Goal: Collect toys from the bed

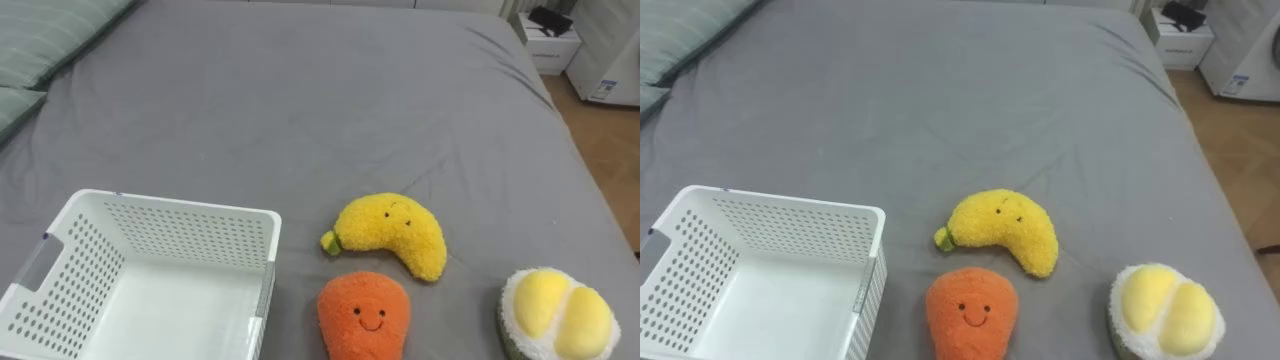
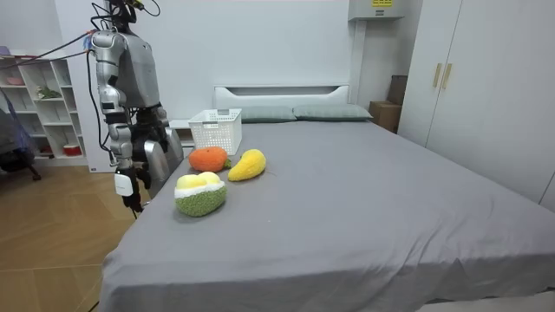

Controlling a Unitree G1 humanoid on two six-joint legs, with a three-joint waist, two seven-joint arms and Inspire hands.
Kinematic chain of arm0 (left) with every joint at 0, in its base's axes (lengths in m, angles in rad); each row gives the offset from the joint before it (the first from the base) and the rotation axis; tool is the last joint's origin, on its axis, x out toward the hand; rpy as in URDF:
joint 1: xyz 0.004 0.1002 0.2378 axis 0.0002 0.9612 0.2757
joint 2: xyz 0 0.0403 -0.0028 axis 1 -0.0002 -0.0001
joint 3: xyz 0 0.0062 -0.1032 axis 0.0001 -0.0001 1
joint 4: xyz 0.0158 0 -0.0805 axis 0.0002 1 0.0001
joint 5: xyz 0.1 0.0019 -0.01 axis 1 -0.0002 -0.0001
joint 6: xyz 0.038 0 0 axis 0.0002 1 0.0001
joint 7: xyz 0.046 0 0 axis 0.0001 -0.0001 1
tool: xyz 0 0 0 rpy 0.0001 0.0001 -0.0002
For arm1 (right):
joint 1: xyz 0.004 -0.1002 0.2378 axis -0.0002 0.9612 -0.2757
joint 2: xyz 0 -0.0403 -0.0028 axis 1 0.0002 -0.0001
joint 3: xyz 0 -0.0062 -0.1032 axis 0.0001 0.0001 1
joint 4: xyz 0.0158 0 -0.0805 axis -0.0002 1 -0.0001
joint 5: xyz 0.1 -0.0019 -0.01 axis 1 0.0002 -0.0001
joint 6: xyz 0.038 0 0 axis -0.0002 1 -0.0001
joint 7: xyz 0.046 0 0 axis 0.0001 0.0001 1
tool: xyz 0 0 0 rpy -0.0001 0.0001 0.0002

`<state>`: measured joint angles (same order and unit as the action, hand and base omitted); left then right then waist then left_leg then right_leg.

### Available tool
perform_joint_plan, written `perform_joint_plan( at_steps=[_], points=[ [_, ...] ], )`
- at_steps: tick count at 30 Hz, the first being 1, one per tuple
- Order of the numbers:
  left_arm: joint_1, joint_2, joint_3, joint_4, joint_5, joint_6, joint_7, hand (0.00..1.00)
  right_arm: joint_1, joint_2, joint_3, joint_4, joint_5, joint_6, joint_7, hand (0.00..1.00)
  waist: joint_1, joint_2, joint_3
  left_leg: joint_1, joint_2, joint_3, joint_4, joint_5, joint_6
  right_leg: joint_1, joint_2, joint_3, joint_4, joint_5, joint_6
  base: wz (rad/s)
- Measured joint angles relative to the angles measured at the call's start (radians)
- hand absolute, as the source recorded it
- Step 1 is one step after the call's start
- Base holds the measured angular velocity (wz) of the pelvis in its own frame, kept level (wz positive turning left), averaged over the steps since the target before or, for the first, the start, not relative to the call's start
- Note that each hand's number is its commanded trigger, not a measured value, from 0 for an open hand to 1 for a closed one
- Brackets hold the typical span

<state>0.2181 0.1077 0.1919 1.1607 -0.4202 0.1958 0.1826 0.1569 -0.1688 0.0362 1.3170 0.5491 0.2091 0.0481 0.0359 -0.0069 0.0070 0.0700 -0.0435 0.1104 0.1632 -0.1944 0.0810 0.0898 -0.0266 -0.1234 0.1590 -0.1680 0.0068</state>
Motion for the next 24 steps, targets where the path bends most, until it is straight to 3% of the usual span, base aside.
perform_joint_plan(
  at_steps=[14, 24],
  points=[
    [-0.03, 0.0, -0.002, -0.001, 0.061, -0.008, 0.0, 0.0, -0.01, -0.003, -0.019, 0.001, -0.04, -0.005, 0.009, 0.0, -0.003, 0.001, 0.0024, 0.009, 0.006, 0.025, -0.003, -0.004, -0.001, -0.002, 0.004, 0.02, 0.01, 0.0, -0.001, -0.05],
    [-0.031, -0.004, 0.0, -0.004, 0.061, -0.004, -0.049, 0.0, -0.001, 0.014, -0.074, 0.003, -0.028, -0.011, -0.018, 0.0, -0.009, -0.008, -0.0008, 0.012, 0.006, 0.03, 0.001, -0.003, -0.002, -0.002, 0.007, 0.029, -0.008, 0.0, -0.001, -0.01]
  ],
)
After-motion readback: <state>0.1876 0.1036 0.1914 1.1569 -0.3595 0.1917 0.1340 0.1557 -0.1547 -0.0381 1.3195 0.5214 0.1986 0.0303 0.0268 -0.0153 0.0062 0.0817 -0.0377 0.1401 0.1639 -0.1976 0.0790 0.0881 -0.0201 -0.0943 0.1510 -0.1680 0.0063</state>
